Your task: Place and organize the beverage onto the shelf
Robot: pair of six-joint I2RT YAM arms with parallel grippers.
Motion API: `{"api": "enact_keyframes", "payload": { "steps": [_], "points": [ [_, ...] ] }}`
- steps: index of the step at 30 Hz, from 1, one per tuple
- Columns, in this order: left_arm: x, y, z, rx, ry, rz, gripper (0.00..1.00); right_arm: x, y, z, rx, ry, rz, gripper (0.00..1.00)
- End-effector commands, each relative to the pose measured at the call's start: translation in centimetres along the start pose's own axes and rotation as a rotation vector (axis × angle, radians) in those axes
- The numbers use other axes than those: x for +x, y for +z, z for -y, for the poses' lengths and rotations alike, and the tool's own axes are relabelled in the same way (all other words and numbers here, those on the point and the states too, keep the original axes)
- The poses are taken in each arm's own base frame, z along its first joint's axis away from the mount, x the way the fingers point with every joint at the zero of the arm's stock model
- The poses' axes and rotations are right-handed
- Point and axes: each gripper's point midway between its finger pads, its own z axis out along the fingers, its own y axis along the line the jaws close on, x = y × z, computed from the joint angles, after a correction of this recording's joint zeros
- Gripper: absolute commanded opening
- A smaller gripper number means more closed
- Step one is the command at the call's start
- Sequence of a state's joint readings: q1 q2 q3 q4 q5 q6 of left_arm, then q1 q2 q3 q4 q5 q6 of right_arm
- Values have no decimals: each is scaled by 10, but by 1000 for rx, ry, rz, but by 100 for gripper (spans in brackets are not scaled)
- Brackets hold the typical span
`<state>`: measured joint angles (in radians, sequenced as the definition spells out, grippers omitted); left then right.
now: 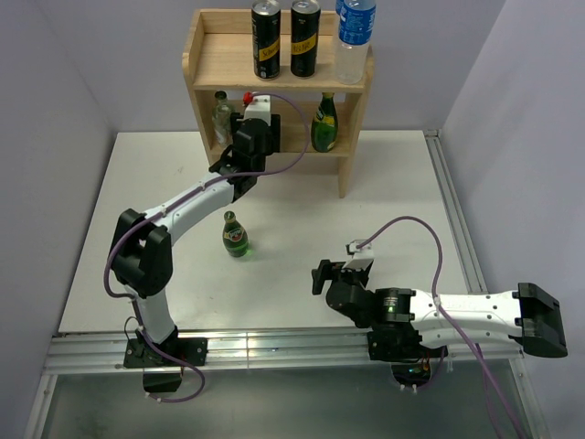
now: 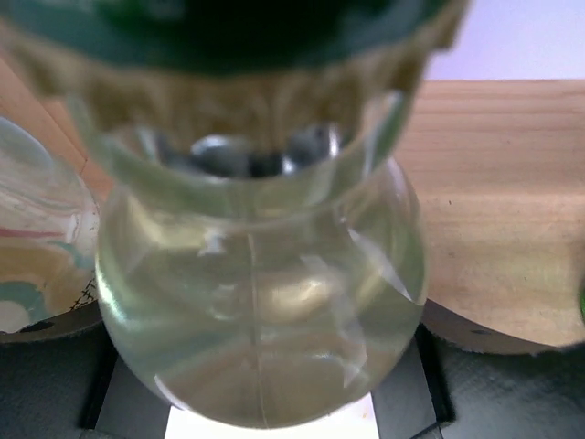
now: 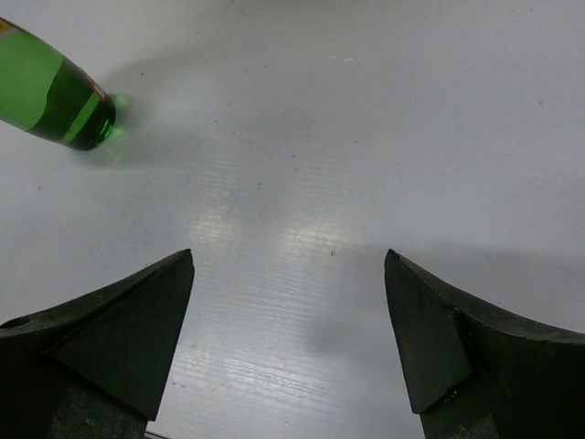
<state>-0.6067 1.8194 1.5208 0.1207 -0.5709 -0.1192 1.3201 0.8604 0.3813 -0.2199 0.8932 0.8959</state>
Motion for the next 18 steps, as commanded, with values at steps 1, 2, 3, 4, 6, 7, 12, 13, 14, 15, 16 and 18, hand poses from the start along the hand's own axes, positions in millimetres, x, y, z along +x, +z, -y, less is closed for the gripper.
{"api": "enact_keyframes", "payload": {
  "steps": [1, 2, 3, 4, 6, 7, 12, 13, 14, 15, 16, 18],
  "points": [
    [-70, 3, -7, -7, -135, 212, 0, -14, 2, -8, -3, 43, 40, 92],
    [-69, 4, -8, -7, -136, 212, 0, -14, 2, -8, -2, 43, 39, 91],
    [-69, 4, -9, -11, -140, 214, 0, -13, 2, -8, 0, 43, 40, 92],
    [-67, 5, -9, -12, -144, 210, 0, -13, 2, -7, 0, 40, 38, 91],
    [-65, 6, -12, -21, -150, 211, 0, -13, 2, -8, 0, 42, 38, 92],
    [-62, 6, -11, -18, -150, 207, 0, -12, 3, -7, 1, 41, 37, 91],
    [-57, 8, -14, -33, -152, 201, 8, -12, 3, -8, 1, 45, 34, 92],
    [-56, 8, -14, -33, -153, 202, 11, -10, 3, -7, 2, 42, 30, 92],
    [-55, 8, -14, -35, -153, 202, 17, -10, 3, -8, 0, 42, 30, 91],
    [-53, 8, -15, -38, -149, 201, 20, -10, 3, -7, 0, 44, 28, 91],
    [-54, 8, -15, -38, -151, 204, 22, -10, 3, -7, 0, 44, 27, 91],
    [-52, 9, -14, -38, -149, 201, 31, -10, 3, -7, 0, 49, 29, 91]
  ]
}}
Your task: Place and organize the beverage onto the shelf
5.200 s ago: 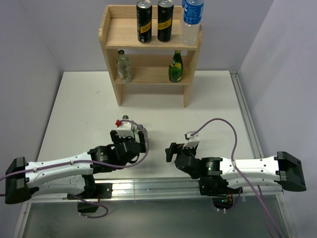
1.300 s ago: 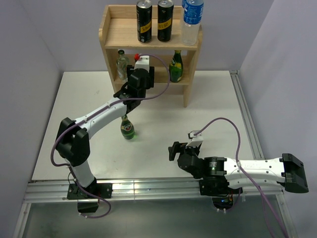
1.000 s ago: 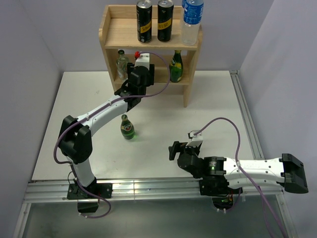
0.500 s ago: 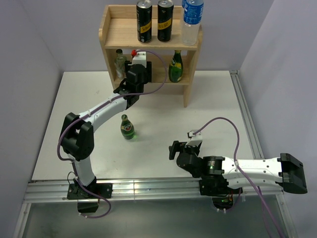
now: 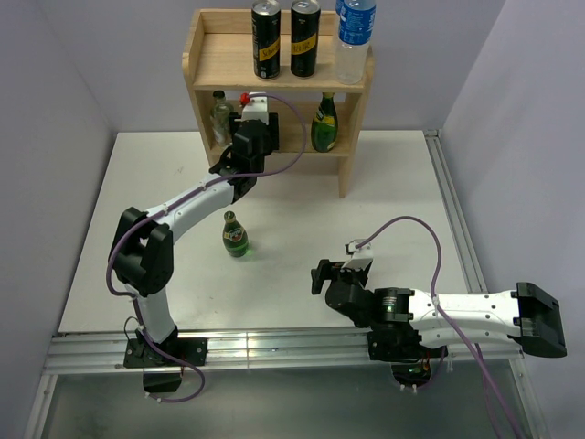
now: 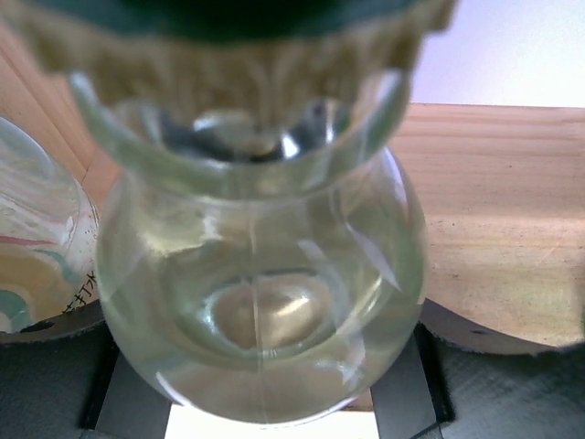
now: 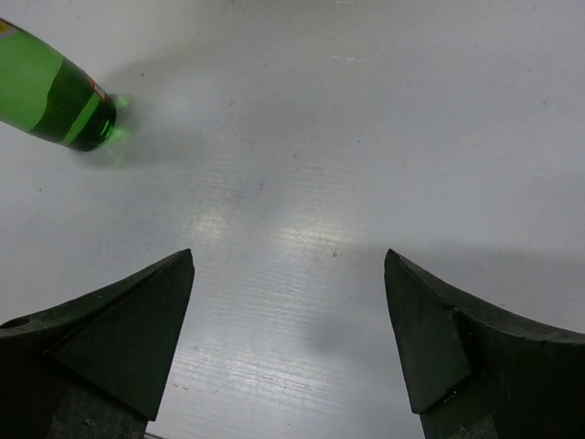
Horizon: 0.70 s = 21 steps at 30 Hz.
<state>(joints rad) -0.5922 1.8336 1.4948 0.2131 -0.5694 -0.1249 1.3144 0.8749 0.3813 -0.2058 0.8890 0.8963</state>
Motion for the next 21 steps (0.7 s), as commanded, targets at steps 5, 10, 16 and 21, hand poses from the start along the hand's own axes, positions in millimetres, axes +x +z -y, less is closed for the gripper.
{"api": "enact_keyframes", "payload": {
  "steps": [5, 10, 16, 21],
  "points": [
    [-47, 4, -9, -33, -113, 152, 52, -11, 1, -6, -1, 44, 30, 91],
    [-45, 3, -9, -29, -118, 150, 71, -10, 1, -5, -2, 49, 27, 91],
    [-41, 4, -8, -27, -121, 136, 96, -10, 0, -4, -1, 55, 29, 91],
    [-40, 3, -8, -25, -127, 132, 99, -10, -1, -3, -3, 62, 29, 91]
  ]
}}
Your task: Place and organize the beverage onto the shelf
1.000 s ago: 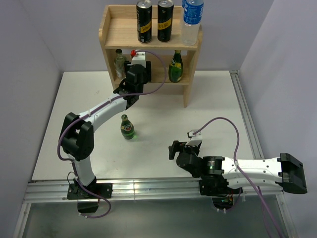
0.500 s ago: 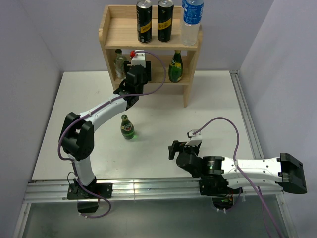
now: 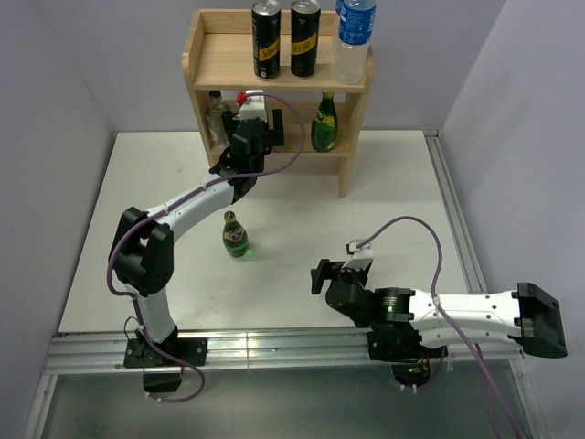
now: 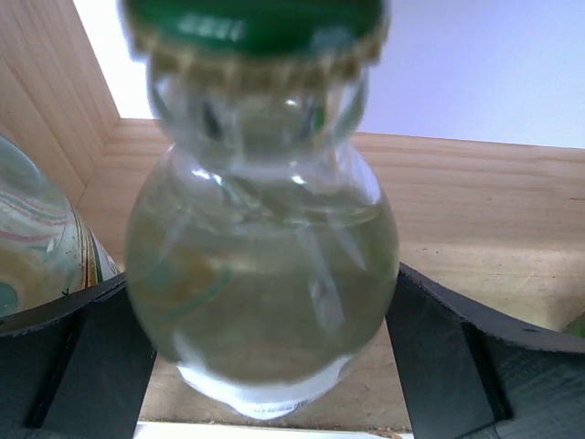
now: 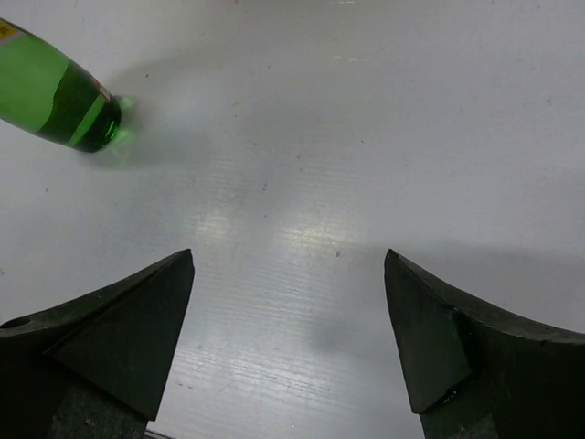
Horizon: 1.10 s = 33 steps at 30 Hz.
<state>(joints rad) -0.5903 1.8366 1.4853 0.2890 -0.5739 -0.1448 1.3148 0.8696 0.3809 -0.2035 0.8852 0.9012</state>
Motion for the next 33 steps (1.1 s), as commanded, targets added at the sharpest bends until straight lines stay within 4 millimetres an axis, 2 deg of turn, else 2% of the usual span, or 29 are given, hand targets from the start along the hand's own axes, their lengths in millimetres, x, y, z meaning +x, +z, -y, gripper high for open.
{"api": "enact_keyframes", "payload": {
  "steps": [1, 11, 18, 26, 29, 30, 31, 32, 33],
  "points": [
    [-29, 1, -8, -23, -72, 79, 99, -9, 0, -1, 5, 50, 30, 91],
    [-28, -5, -6, -16, -73, 70, 98, -9, 0, -1, 3, 50, 30, 91],
    [-27, -31, 2, -13, -75, 69, 98, -8, 1, -4, -2, 52, 28, 91],
    [-27, -51, -2, -23, -76, 66, 97, -7, 0, -3, -11, 63, 26, 91],
    [-24, -65, -4, -37, -81, 53, 96, -8, 0, -3, -8, 63, 29, 91],
    [-14, -72, -2, -31, -74, 30, 96, -8, 0, -2, -6, 64, 30, 91],
    [-21, -82, -4, -28, -88, 39, 96, -8, 0, -3, -8, 65, 29, 91],
    [-20, -89, -7, -33, -91, 34, 96, -8, 0, -1, -3, 63, 31, 91],
    [-17, -104, -8, -20, -97, 10, 96, -8, -1, -1, -7, 68, 32, 91]
  ]
}}
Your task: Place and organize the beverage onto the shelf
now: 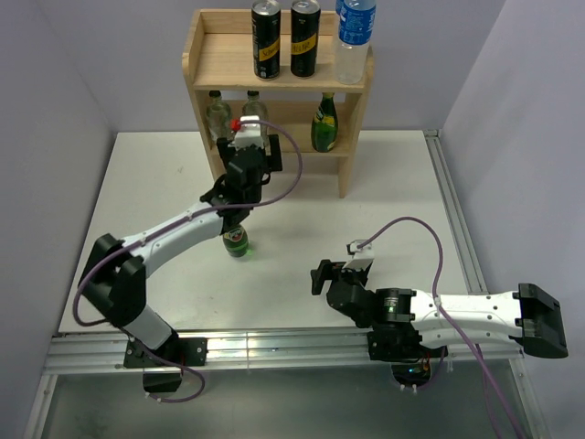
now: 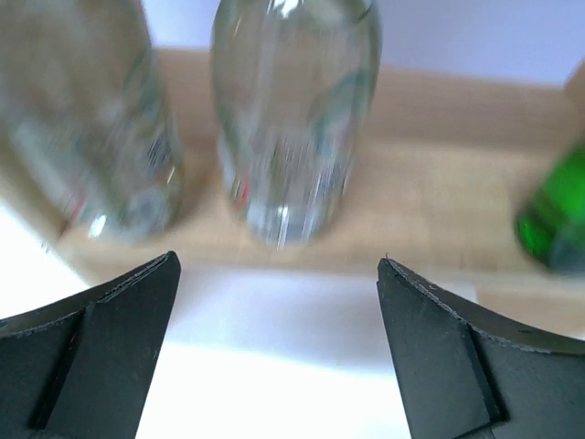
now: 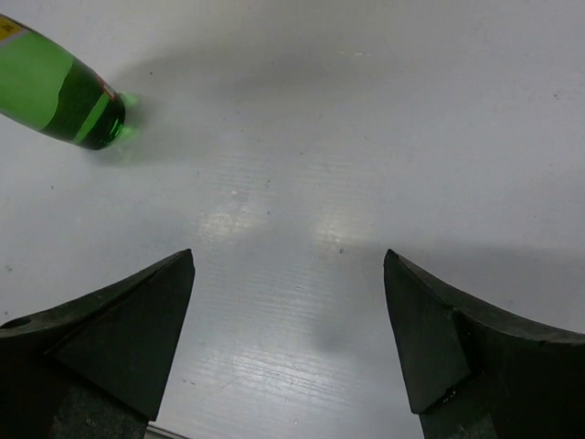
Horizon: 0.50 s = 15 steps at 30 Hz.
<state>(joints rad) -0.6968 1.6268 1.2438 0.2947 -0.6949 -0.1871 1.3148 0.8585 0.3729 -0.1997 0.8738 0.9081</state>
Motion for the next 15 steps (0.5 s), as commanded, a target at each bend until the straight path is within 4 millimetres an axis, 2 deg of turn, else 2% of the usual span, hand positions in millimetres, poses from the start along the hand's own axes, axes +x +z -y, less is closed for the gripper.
{"api": "enact_keyframes", "payload": {
  "steps": [1, 2, 3, 4, 5, 6, 8, 11, 12, 13, 15],
  "points": [
    [-21, -42, -9, 1, -79, 9, 96, -10, 0, 0, 3, 56, 37, 91],
    [-20, -51, -11, 8, -79, -2, 96, -9, 0, 0, 4, 55, 36, 91],
    [-8, -62, -12, 19, -72, -32, 96, -9, -1, 1, 3, 59, 37, 91],
    [-14, -77, -20, 25, -75, -38, 96, -9, -1, 1, 2, 60, 36, 91],
    [-11, -86, -23, 32, -69, -56, 96, -9, -1, 2, 4, 57, 36, 91],
    [-1, -97, -23, 45, -79, -83, 96, -9, -1, 2, 2, 60, 37, 91],
    [7, -118, -38, 45, -77, -136, 95, -10, 0, 2, 4, 57, 42, 91],
    [30, -142, -53, 41, -94, -190, 94, -12, 0, -1, 2, 55, 45, 91],
    [45, -149, -56, 43, -99, -214, 94, -13, 0, -2, 1, 55, 46, 91],
    [44, -156, -59, 52, -118, -210, 94, -13, 0, -3, -2, 54, 46, 91],
    [65, -169, -63, 54, -124, -254, 94, -14, 0, -4, 3, 48, 45, 91]
  ]
}}
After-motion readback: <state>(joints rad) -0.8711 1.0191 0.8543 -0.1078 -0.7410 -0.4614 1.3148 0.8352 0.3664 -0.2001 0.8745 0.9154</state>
